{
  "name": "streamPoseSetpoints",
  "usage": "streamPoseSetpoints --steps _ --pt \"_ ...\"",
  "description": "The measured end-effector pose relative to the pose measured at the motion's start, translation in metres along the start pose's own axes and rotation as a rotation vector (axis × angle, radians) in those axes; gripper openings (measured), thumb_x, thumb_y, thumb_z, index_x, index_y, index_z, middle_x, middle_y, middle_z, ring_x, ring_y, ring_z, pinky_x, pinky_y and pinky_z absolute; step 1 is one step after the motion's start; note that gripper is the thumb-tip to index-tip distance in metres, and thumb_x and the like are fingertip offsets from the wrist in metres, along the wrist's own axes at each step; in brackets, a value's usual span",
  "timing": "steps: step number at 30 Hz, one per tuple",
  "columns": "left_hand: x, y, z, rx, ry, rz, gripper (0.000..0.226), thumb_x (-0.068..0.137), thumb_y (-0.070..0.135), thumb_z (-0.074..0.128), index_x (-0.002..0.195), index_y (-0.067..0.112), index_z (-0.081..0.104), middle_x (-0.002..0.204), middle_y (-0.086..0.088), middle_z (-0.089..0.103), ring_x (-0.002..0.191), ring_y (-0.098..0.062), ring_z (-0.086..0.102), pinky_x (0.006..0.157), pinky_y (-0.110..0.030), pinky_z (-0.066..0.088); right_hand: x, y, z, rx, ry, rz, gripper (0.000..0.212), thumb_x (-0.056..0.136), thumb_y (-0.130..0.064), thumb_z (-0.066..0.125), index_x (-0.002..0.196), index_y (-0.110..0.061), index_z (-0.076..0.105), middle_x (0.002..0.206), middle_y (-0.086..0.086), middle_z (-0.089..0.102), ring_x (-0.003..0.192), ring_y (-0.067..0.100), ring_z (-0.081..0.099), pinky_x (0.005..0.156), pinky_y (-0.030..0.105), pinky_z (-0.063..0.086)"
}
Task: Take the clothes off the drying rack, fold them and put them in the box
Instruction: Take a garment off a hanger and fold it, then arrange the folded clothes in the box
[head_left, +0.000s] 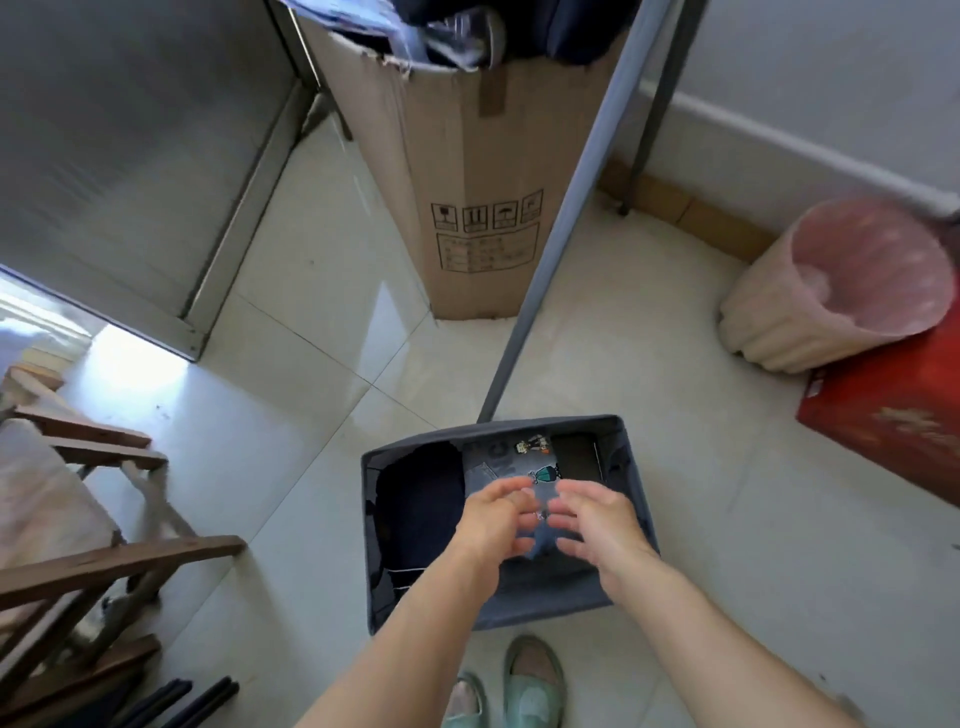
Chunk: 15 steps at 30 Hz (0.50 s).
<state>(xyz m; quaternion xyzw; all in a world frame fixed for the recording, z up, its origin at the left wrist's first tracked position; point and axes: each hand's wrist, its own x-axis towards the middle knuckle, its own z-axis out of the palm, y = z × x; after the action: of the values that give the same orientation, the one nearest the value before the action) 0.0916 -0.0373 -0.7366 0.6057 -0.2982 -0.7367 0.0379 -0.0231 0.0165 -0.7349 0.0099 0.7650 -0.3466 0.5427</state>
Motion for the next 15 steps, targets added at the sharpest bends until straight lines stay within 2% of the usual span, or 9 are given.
streamPoseSetpoints --steps 2,6,10,13,15 --pt "-0.041 0.025 0.004 -0.006 -0.046 0.049 0.020 0.097 0.013 0.055 0.112 0.020 0.066 0.093 -0.004 0.069 0.083 -0.016 0.063 0.075 -0.031 0.051 -0.043 -0.020 -0.010 0.048 -0.026 -0.027 0.018 0.098 -0.008 0.049 0.105 -0.014 0.064 0.092 0.008 0.069 0.081 0.021 0.063 0.071 0.033 0.050" --pt "-0.115 0.072 0.016 0.030 -0.165 0.143 0.021 0.100 0.017 0.053 0.118 0.018 0.064 0.095 -0.005 0.068 0.082 -0.015 0.064 0.073 -0.030 0.052 -0.117 -0.058 -0.030 0.138 -0.027 -0.134 0.019 0.100 -0.012 0.047 0.100 -0.016 0.065 0.092 0.007 0.073 0.079 0.022 0.066 0.069 0.033 0.052" --pt "-0.188 0.108 0.034 0.065 -0.228 0.198 0.019 0.102 0.019 0.049 0.116 0.018 0.061 0.094 -0.004 0.066 0.077 -0.015 0.063 0.073 -0.030 0.052 -0.181 -0.090 -0.052 0.212 0.016 -0.204 0.018 0.100 -0.012 0.047 0.105 -0.015 0.064 0.094 0.008 0.073 0.080 0.022 0.069 0.068 0.033 0.053" --pt "-0.242 0.129 0.050 0.114 -0.268 0.244 0.019 0.102 0.020 0.048 0.117 0.020 0.060 0.103 -0.007 0.068 0.086 -0.018 0.065 0.079 -0.032 0.052 -0.232 -0.113 -0.071 0.262 0.037 -0.259 0.018 0.099 -0.013 0.047 0.108 -0.014 0.063 0.098 0.012 0.071 0.078 0.024 0.068 0.061 0.029 0.051" --pt "-0.275 0.140 0.059 0.145 -0.282 0.267 0.019 0.102 0.020 0.048 0.117 0.019 0.061 0.108 -0.010 0.070 0.092 -0.020 0.067 0.084 -0.034 0.052 -0.265 -0.127 -0.085 0.278 0.051 -0.297 0.018 0.099 -0.014 0.046 0.107 -0.015 0.063 0.105 0.016 0.070 0.081 0.027 0.067 0.062 0.028 0.051"
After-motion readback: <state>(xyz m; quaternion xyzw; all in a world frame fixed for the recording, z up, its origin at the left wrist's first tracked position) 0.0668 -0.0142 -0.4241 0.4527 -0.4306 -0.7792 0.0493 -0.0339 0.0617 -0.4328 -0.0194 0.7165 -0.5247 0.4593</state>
